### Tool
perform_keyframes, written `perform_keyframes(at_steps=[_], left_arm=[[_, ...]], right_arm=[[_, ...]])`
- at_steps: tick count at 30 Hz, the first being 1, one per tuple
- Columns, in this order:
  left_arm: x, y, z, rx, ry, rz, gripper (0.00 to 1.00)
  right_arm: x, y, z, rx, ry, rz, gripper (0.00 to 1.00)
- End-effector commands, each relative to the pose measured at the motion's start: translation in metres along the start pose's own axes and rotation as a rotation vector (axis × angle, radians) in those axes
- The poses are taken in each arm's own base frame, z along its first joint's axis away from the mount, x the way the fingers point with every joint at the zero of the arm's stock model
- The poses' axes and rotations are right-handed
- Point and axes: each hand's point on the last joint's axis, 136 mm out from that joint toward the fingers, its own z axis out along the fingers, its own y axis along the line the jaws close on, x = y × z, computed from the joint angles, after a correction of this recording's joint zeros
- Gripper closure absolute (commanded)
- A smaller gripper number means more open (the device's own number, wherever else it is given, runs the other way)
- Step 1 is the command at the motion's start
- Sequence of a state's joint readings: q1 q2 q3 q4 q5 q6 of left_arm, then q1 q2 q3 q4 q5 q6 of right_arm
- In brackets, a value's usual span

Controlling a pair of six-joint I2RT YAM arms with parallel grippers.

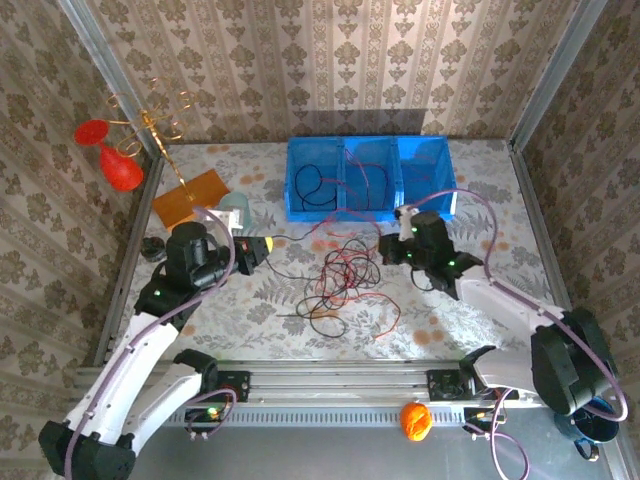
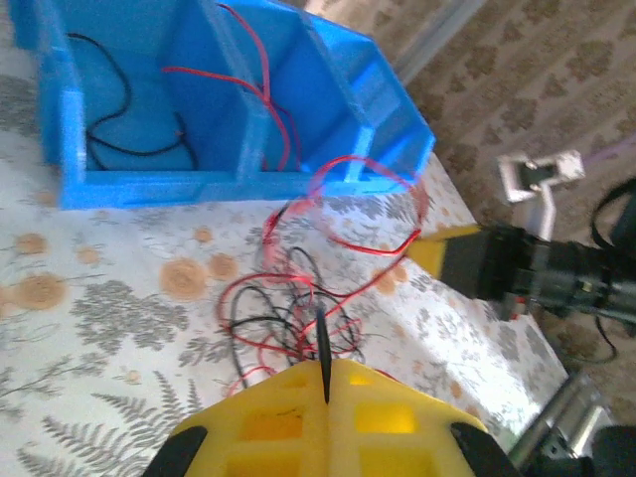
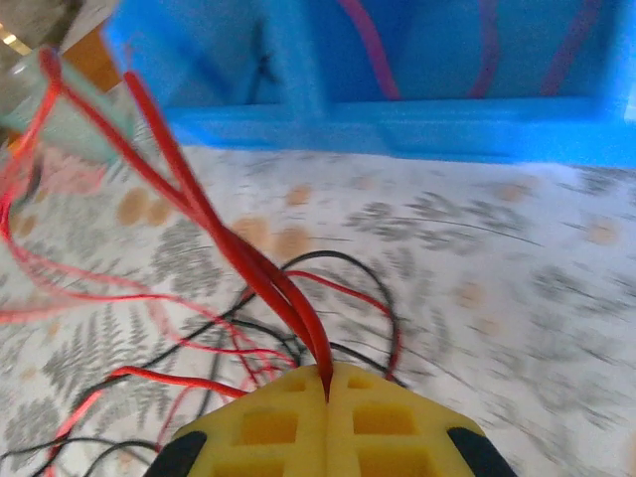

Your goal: Untangle the cables

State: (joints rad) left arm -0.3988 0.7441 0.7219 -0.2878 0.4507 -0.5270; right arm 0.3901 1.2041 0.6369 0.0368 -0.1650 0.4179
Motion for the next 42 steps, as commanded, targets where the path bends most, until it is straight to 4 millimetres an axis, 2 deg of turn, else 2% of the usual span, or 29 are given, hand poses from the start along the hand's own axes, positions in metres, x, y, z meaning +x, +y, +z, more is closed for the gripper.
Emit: perform_keyframes(at_steps=[1, 4, 8, 12, 15, 20, 24, 26, 30, 31, 33, 35, 39, 42], left_arm=[[0.001, 0.011, -0.005, -0.036, -0.011, -0.030, 1.00], [-0.004, 0.013, -0.009, -0.039, -0.029, -0.034, 1.00], [-0.014, 0.004, -0.016, -0.019, -0.037, -0.008, 1.00], [-0.041, -0.010, -0.040, -0.042, -0.097, 0.061, 1.00], [-0.062, -0.025, -0.052, -0.015, -0.134, 0.083, 1.00], [-0.097, -0.054, -0.067, 0.036, -0.190, 0.126, 1.00], [-0.122, -0.080, -0.070, 0.125, -0.211, 0.135, 1.00], [-0.127, -0.090, -0.069, 0.181, -0.200, 0.129, 1.00], [-0.127, -0.102, -0.061, 0.262, -0.183, 0.124, 1.00], [-0.125, -0.102, -0.058, 0.270, -0.178, 0.124, 1.00], [-0.117, -0.102, -0.051, 0.291, -0.157, 0.125, 1.00], [-0.109, -0.102, -0.045, 0.303, -0.133, 0.123, 1.00], [-0.090, -0.100, -0.032, 0.323, -0.091, 0.132, 1.00], [-0.072, -0.088, -0.018, 0.306, -0.057, 0.119, 1.00]], right_arm=[[0.005, -0.022, -0.014, 0.051, -0.004, 0.084, 1.00], [0.011, -0.043, -0.022, 0.103, -0.008, 0.140, 1.00], [0.022, -0.060, -0.029, 0.176, 0.007, 0.161, 1.00], [0.030, -0.093, -0.046, 0.312, -0.025, 0.243, 1.00], [0.039, -0.107, -0.050, 0.356, -0.014, 0.278, 1.00], [0.051, -0.123, -0.052, 0.410, 0.005, 0.321, 1.00], [0.053, -0.123, -0.048, 0.411, 0.022, 0.320, 1.00], [0.055, -0.123, -0.047, 0.405, 0.032, 0.320, 1.00], [0.047, -0.106, -0.047, 0.319, 0.004, 0.307, 1.00], [0.045, -0.101, -0.049, 0.296, -0.004, 0.296, 0.97], [0.036, -0.080, -0.052, 0.208, -0.023, 0.258, 0.79], [0.029, -0.060, -0.057, 0.155, -0.034, 0.201, 0.70], [0.019, -0.027, -0.066, 0.095, -0.042, 0.080, 0.61], [0.011, -0.002, -0.070, 0.025, -0.052, 0.008, 0.59]])
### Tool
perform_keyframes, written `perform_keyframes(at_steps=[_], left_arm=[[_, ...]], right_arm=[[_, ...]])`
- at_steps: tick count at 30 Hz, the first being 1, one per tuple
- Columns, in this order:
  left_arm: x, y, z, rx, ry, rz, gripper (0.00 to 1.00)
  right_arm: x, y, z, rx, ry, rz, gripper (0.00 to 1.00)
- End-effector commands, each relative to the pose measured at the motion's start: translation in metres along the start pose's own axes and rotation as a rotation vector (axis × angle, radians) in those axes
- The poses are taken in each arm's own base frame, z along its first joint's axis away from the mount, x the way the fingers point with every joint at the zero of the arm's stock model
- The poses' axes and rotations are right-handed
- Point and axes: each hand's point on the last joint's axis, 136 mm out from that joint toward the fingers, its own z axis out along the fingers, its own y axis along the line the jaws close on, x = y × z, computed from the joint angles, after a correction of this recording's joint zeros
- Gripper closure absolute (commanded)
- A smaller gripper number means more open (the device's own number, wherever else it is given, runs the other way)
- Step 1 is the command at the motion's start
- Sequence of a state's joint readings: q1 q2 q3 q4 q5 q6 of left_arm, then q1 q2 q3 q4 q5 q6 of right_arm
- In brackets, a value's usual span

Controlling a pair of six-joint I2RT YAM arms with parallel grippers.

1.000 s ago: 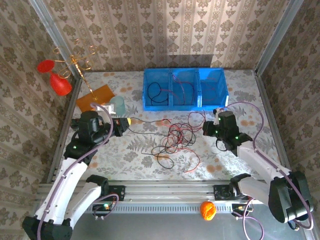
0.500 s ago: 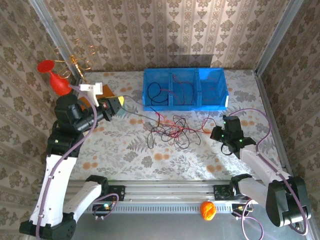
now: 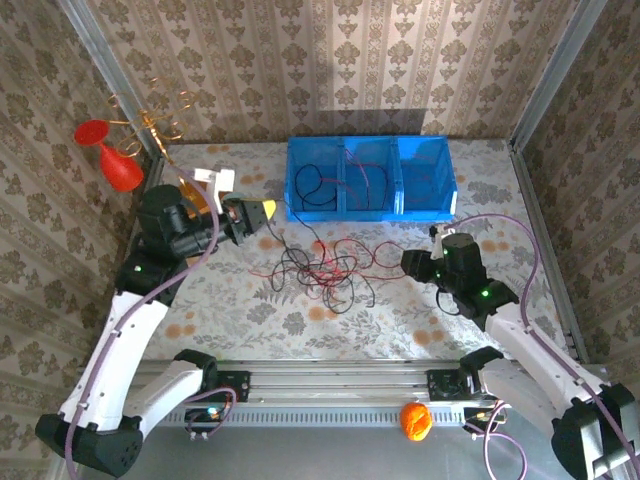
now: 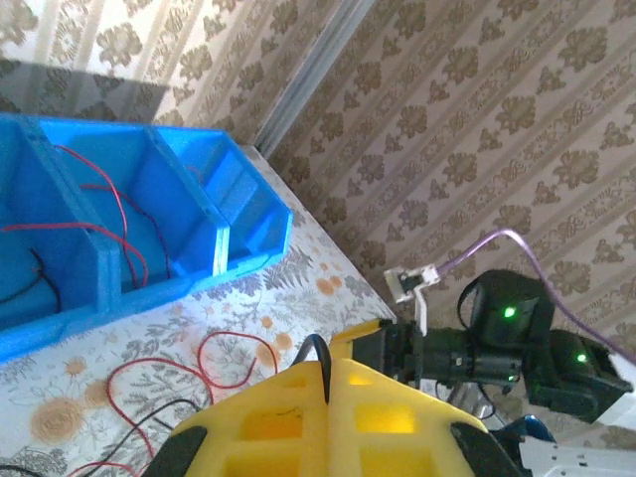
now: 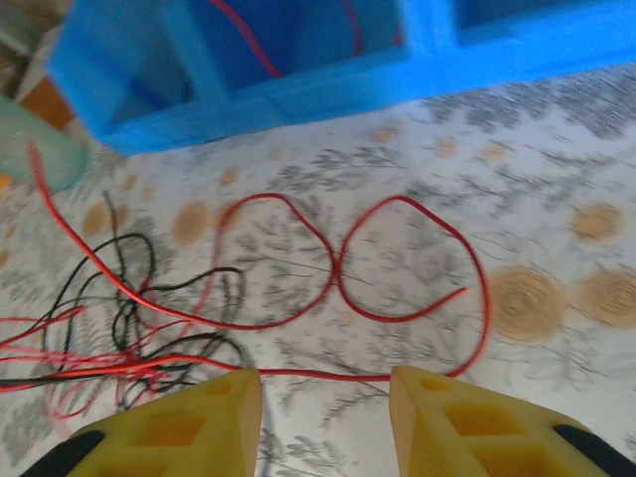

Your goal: Untangle the cables

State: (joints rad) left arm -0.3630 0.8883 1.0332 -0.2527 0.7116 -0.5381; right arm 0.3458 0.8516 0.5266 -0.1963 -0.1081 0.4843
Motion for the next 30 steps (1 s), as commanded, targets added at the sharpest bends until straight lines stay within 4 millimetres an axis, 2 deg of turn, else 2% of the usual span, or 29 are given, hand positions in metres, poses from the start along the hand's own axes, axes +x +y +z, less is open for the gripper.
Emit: perform_keyframes(at_steps=[1, 5, 7, 10, 15, 23, 30], left_arm=[[0.012, 0.006, 0.005, 0.013, 0.002, 0.014, 1.00], [0.033, 0.022, 0.010, -0.009, 0.025, -0.024, 1.00], [0.038, 0.026, 0.008, -0.023, 0.026, -0.028, 1.00], [0.041, 0.028, 0.005, -0.040, 0.020, -0.024, 1.00], [0.041, 0.029, 0.001, -0.055, 0.009, -0.017, 1.00], [0.044, 0.024, -0.007, -0.052, -0.005, -0.024, 1.00], [0.043, 0.026, -0.014, -0.091, -0.035, -0.023, 1.00]], right_arm=[[-0.007, 0.027, -0.011, -0.072, 0.000, -0.102, 0.59], [-0.010, 0.055, -0.015, -0.146, 0.014, -0.199, 0.50], [-0.008, 0.072, -0.017, -0.186, 0.018, -0.261, 0.42], [-0.002, 0.101, -0.016, -0.279, 0.017, -0.349, 0.35], [0.005, 0.133, -0.002, -0.383, 0.002, -0.410, 0.33], [0.024, 0.167, 0.034, -0.488, 0.053, -0.461, 0.29], [0.030, 0.182, 0.058, -0.531, 0.095, -0.467, 0.25]])
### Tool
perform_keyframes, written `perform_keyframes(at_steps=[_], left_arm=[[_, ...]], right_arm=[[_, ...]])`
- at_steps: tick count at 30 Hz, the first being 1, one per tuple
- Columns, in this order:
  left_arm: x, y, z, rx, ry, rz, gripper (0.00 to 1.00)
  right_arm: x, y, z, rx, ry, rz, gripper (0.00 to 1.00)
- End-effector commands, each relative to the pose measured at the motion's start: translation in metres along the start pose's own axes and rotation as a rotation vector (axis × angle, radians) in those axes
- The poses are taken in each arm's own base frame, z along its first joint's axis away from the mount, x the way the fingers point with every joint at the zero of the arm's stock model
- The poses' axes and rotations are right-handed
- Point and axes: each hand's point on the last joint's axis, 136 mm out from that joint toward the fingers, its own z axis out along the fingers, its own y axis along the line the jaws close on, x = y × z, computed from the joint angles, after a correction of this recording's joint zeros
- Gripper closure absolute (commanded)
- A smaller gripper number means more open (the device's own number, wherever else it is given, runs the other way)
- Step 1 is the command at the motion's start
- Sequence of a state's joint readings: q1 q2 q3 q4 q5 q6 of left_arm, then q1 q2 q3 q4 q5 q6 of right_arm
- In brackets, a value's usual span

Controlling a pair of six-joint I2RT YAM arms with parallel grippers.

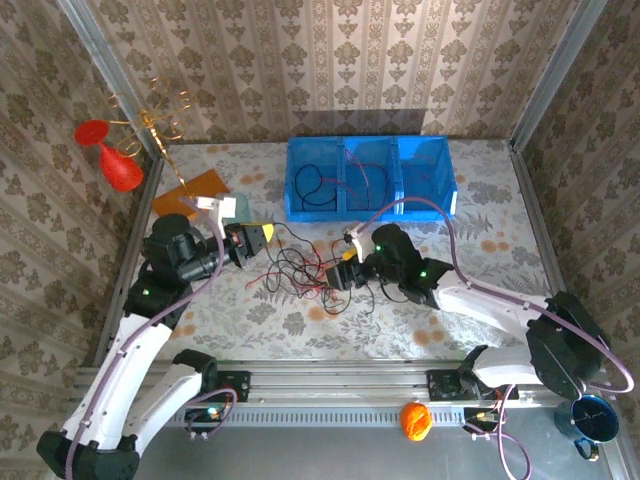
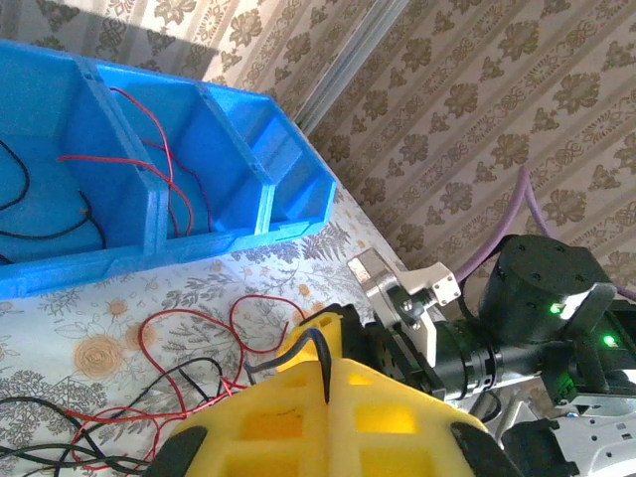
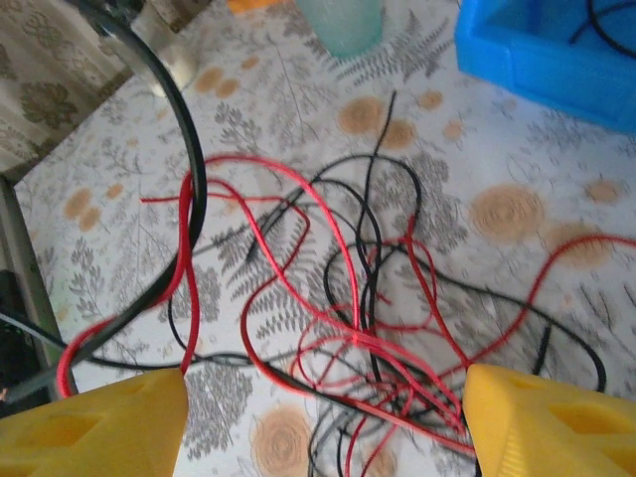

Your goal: Untangle the cables

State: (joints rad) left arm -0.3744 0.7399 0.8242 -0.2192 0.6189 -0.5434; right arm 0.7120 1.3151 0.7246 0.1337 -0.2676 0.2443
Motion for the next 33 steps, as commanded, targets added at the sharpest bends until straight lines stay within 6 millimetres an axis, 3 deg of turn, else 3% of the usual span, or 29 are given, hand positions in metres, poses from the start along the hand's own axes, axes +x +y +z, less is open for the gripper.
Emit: perform_keyframes(at_steps=[1, 5, 11, 13, 16, 18, 20, 28, 33], left_arm=[[0.000, -0.001, -0.004, -0.010, -0.019, -0.003, 1.00], [-0.001, -0.002, -0.006, -0.009, -0.029, -0.003, 1.00], [-0.002, -0.004, -0.007, 0.001, -0.030, -0.006, 1.00], [-0.001, -0.004, -0.007, 0.002, -0.029, -0.008, 1.00], [-0.001, -0.002, -0.008, -0.007, -0.032, -0.009, 1.00], [0.000, 0.001, -0.011, -0.029, -0.035, -0.011, 1.00], [-0.003, 0.003, -0.016, -0.060, -0.051, -0.004, 1.00], [-0.014, 0.046, -0.048, -0.344, -0.188, -0.029, 1.00], [-0.025, 0.050, -0.064, -0.395, -0.258, -0.033, 1.00]], right_arm=[[-0.019, 0.014, 0.010, -0.076, -0.052, -0.038, 0.25], [-0.006, 0.015, 0.031, -0.124, -0.008, -0.013, 0.24], [-0.007, 0.017, 0.048, -0.158, 0.009, -0.019, 0.25], [-0.005, 0.016, 0.055, -0.162, 0.030, -0.018, 0.36], [0.000, 0.014, 0.057, -0.154, 0.057, -0.011, 0.69], [0.003, 0.007, 0.052, -0.108, 0.046, -0.004, 0.92], [0.008, -0.001, 0.042, -0.058, 0.036, -0.006, 1.00], [0.026, -0.061, -0.016, 0.181, -0.060, 0.140, 1.00], [0.038, -0.106, -0.049, 0.359, -0.097, 0.256, 1.00]])
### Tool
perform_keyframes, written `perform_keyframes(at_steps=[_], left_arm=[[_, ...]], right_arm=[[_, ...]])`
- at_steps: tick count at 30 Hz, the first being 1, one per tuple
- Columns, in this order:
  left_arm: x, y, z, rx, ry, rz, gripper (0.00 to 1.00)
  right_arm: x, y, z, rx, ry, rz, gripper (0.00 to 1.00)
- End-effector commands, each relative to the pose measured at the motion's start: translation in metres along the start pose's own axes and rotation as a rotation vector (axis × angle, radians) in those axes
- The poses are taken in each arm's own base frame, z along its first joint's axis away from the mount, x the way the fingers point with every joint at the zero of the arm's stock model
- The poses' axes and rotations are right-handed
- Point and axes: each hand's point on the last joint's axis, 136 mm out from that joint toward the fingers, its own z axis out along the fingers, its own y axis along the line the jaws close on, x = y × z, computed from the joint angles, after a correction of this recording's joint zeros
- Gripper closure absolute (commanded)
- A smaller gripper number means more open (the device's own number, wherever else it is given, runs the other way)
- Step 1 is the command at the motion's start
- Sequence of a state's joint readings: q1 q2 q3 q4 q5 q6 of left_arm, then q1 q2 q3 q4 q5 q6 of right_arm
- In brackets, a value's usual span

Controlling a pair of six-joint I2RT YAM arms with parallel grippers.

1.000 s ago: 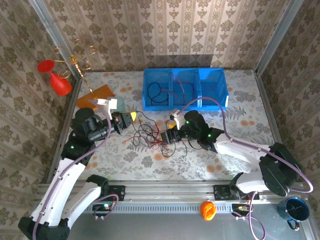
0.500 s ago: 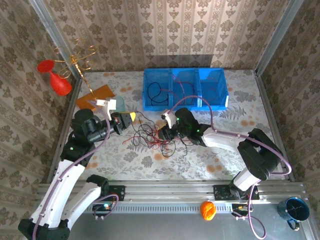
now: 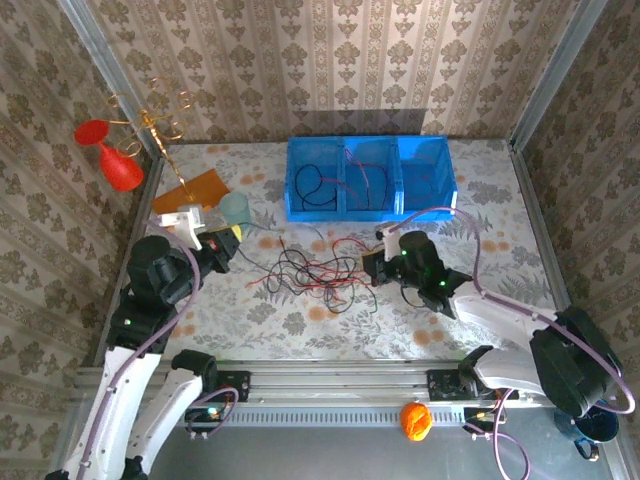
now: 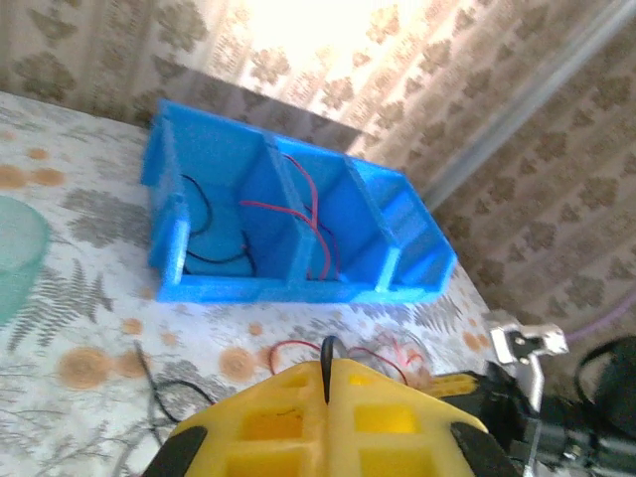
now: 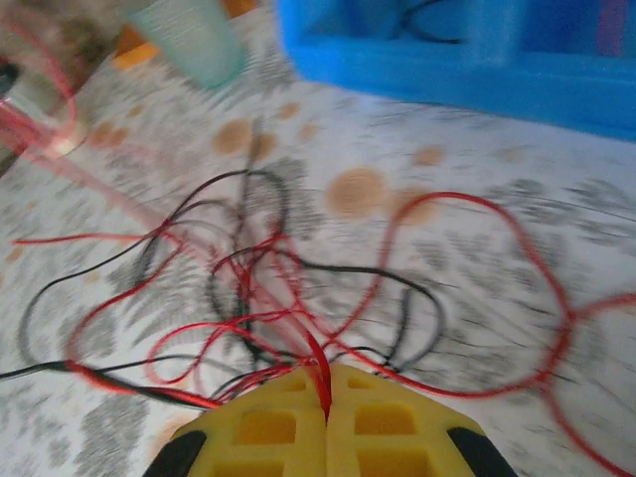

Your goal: Untangle the cables

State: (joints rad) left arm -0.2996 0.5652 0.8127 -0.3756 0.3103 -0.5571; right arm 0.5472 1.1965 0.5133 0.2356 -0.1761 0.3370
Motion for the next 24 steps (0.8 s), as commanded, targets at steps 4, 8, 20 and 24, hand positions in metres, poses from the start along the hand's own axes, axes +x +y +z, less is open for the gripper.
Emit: perform_keyframes(at_steps=[4, 8, 20, 24], left_arm=[[-0.027, 0.004, -0.012, -0.060, -0.094, 0.006, 1.00], [-0.050, -0.013, -0.012, -0.011, -0.131, 0.014, 1.00], [-0.143, -0.105, -0.021, 0.250, -0.209, 0.072, 1.00], [-0.165, -0.126, -0.024, 0.313, -0.222, 0.085, 1.00]], right_arm=[[0.014, -0.060, -0.019, 0.254, 0.011, 0.130, 1.00], [0.028, -0.077, -0.019, 0.330, 0.046, 0.155, 1.00], [0.047, -0.113, -0.025, 0.497, 0.100, 0.207, 1.00], [0.050, -0.117, -0.023, 0.504, 0.109, 0.221, 1.00]])
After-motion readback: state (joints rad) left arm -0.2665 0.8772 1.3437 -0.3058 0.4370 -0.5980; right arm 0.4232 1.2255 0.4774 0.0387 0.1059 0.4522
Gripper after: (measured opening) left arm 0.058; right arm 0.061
